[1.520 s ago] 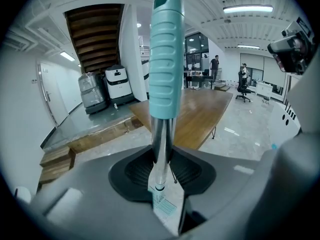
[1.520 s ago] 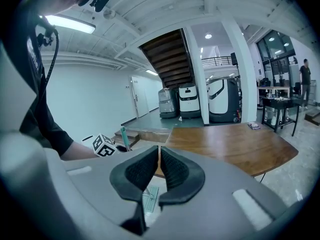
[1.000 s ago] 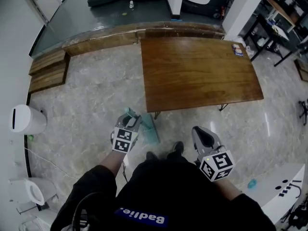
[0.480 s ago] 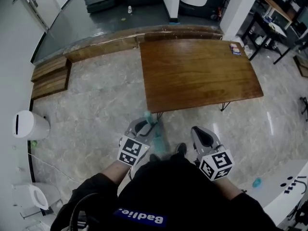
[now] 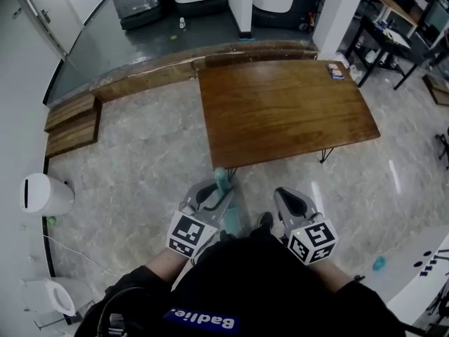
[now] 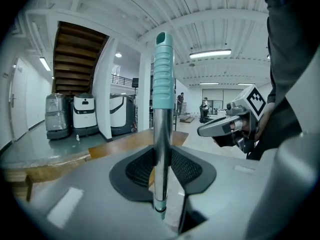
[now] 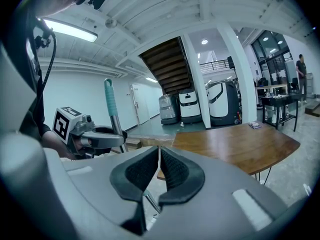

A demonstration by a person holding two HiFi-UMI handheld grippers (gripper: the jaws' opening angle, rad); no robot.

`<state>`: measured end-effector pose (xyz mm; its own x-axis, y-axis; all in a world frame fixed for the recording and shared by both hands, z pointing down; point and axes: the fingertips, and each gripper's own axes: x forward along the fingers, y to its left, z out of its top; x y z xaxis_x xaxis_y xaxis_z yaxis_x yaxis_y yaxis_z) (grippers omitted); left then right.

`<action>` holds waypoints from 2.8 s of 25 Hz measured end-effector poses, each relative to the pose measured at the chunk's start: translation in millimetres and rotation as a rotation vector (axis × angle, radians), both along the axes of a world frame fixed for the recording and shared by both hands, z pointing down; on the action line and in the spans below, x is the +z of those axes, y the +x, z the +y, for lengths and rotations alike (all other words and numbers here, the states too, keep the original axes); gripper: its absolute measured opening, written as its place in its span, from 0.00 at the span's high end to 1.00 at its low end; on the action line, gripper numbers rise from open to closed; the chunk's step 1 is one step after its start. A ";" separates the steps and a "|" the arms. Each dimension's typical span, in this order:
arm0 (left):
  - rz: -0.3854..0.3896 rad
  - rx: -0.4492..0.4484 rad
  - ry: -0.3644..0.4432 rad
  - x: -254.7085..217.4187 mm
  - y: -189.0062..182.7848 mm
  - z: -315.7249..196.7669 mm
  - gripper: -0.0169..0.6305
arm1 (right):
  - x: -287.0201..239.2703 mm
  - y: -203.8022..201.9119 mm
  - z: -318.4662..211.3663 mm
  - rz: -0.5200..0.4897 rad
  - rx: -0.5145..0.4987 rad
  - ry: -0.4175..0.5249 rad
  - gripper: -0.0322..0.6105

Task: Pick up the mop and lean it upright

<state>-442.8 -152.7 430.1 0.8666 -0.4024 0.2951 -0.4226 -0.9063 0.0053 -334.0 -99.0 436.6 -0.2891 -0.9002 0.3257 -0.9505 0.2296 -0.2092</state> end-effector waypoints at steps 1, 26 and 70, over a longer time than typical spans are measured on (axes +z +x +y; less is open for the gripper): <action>0.002 0.003 -0.002 -0.3 0.3 0.9 0.79 | -0.3 0.2 0.2 0.000 0.001 0.001 0.92; 0.048 0.173 0.005 -6.6 31.2 47.1 0.79 | 5.2 6.2 38.6 0.015 0.099 -0.018 0.93; 0.065 0.341 0.056 -58.8 377.6 175.7 0.78 | 13.6 346.5 217.3 -0.098 0.399 0.023 0.94</action>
